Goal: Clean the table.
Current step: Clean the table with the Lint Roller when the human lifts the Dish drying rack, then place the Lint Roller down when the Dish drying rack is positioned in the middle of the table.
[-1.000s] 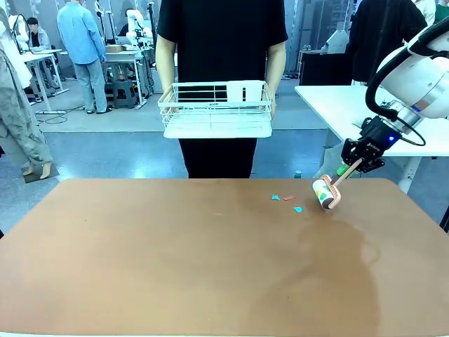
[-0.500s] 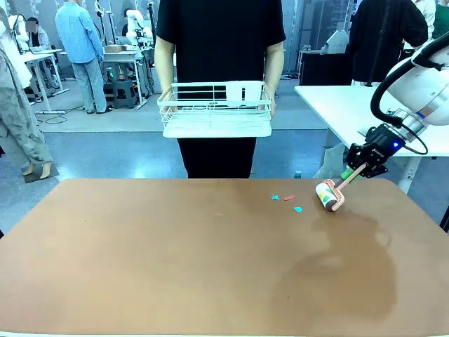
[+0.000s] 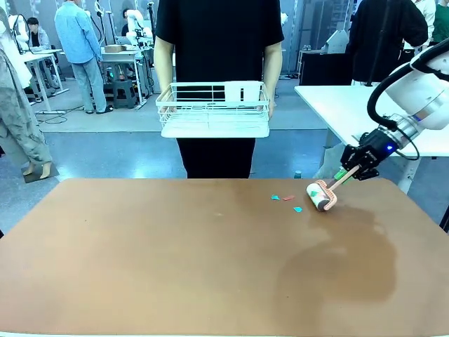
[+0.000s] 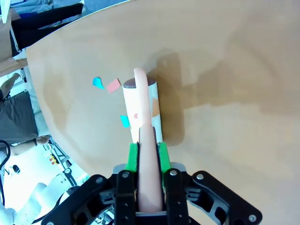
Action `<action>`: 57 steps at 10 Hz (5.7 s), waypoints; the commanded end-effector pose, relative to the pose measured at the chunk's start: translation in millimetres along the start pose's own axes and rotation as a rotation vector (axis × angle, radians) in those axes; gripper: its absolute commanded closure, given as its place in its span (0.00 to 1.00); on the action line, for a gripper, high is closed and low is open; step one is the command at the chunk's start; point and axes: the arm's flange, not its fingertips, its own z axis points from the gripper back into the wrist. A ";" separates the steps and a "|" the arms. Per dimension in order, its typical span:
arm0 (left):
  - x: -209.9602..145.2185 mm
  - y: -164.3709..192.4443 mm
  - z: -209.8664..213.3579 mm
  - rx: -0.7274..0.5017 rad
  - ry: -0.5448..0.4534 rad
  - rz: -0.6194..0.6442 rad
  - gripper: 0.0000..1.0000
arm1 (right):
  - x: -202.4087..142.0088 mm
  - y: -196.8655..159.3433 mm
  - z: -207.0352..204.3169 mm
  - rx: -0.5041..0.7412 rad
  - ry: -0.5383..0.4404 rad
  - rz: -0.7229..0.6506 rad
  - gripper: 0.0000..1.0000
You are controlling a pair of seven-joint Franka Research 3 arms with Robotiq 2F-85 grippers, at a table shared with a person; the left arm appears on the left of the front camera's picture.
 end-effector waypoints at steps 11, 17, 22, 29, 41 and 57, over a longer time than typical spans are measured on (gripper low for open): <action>-0.2 -2.4 3.0 -0.020 -0.007 -0.006 0.00 | -113.6 159.3 -135.0 0.039 -0.066 0.090 0.79; -0.2 -2.4 3.0 -0.020 -0.007 -0.006 0.00 | -179.2 200.8 97.6 -0.472 -0.063 0.026 0.79; -0.2 -2.4 3.0 -0.020 -0.007 -0.006 0.00 | -200.8 170.2 133.6 -0.574 -0.082 0.034 0.79; -0.2 -2.4 3.0 -0.020 -0.007 -0.006 0.00 | -200.8 170.2 133.6 -0.574 -0.082 0.034 0.79; -0.2 -2.4 3.0 -0.020 -0.007 -0.006 0.00 | -200.8 170.2 133.6 -0.574 -0.082 0.034 0.79; -0.2 -2.4 3.0 -0.020 -0.007 -0.006 0.00 | -200.8 170.2 133.6 -0.574 -0.082 0.034 0.79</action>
